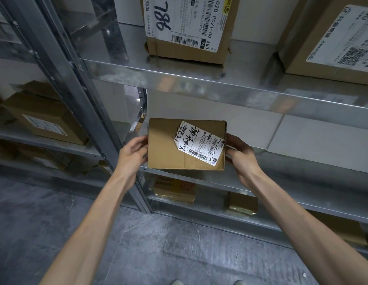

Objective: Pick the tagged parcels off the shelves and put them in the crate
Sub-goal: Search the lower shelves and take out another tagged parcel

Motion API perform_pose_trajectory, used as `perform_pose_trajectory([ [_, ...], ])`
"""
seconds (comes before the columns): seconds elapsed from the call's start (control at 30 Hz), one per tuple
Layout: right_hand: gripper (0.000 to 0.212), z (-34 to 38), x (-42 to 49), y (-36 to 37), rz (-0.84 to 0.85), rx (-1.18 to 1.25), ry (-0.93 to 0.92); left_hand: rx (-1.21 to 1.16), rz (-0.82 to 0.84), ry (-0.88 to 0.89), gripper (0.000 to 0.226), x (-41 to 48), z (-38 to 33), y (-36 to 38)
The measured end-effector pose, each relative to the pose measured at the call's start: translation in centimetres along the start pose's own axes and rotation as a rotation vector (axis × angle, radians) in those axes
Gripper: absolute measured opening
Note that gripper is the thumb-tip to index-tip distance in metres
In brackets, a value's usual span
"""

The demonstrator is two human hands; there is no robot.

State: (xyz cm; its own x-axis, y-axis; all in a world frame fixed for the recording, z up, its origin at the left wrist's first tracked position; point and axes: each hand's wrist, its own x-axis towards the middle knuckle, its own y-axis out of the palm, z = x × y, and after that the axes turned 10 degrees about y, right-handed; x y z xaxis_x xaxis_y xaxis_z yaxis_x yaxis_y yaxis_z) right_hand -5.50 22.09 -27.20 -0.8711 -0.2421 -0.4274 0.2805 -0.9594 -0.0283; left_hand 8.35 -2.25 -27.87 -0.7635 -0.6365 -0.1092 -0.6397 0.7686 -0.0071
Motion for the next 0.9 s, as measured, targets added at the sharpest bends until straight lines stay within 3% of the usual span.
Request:
perform_pose_trajectory([
  [0.5,0.058,-0.9,1.4,1.9,-0.083,-0.336,-0.105,0.056,-0.142,-0.013,0.037,3.5,-0.8,1.4],
  [0.9,0.058,-4.9,2.5,4.5,-0.01,-0.475,-0.082,0.147,-0.064,-0.121,0.046,7.2,5.2,0.4],
])
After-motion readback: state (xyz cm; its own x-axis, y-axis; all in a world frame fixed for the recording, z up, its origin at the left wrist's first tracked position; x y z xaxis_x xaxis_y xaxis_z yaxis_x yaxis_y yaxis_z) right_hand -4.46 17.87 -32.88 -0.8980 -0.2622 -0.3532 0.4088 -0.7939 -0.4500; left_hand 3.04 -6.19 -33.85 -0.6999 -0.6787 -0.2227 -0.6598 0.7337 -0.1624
